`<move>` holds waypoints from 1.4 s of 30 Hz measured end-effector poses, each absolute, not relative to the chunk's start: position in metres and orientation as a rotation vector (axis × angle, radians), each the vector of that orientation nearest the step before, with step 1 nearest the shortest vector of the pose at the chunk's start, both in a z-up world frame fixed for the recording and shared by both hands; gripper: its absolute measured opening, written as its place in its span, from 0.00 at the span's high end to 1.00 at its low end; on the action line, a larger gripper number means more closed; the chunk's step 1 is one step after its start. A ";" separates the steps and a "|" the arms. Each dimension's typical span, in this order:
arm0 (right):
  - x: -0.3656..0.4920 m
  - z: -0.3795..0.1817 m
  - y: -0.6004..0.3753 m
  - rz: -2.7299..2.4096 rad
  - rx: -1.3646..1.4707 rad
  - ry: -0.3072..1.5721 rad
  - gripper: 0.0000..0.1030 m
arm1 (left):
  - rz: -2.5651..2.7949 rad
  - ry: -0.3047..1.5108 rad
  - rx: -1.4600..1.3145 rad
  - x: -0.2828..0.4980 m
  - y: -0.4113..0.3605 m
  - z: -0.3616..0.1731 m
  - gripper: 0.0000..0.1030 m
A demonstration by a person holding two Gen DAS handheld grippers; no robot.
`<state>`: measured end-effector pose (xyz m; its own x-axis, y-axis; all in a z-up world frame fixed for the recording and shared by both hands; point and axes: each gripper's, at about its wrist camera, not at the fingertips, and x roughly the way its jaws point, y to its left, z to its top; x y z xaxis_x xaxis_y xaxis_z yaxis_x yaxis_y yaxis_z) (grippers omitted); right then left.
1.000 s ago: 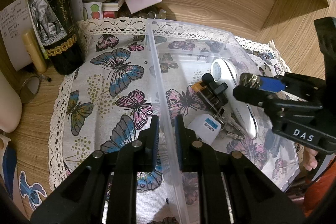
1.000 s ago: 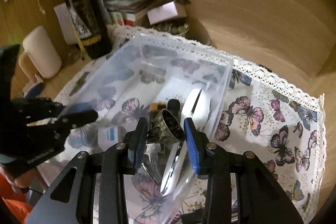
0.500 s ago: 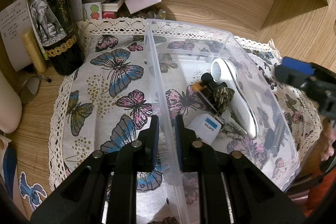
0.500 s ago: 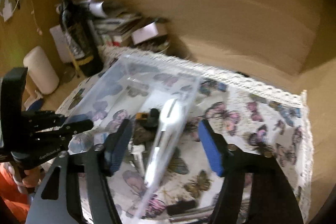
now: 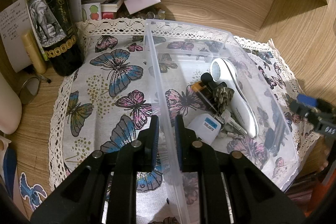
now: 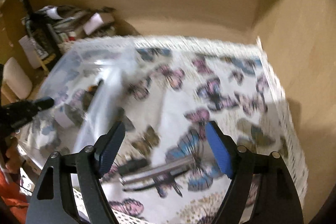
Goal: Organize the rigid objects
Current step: 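Grasp the silver metal cylinder with the right tool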
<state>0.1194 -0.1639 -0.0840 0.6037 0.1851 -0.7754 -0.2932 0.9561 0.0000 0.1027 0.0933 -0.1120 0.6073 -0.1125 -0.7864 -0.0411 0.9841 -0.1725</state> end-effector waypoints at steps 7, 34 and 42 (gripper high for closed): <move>0.109 -0.121 -0.172 0.292 -0.074 1.011 0.37 | -0.042 0.919 -0.177 0.103 0.093 -0.112 0.87; 0.112 -0.088 -0.166 0.283 -0.095 0.803 0.86 | -0.043 0.919 -0.175 0.104 0.092 -0.112 0.87; 0.110 -0.039 -0.146 0.359 -0.093 0.661 0.86 | -0.043 0.919 -0.173 0.103 0.092 -0.112 0.87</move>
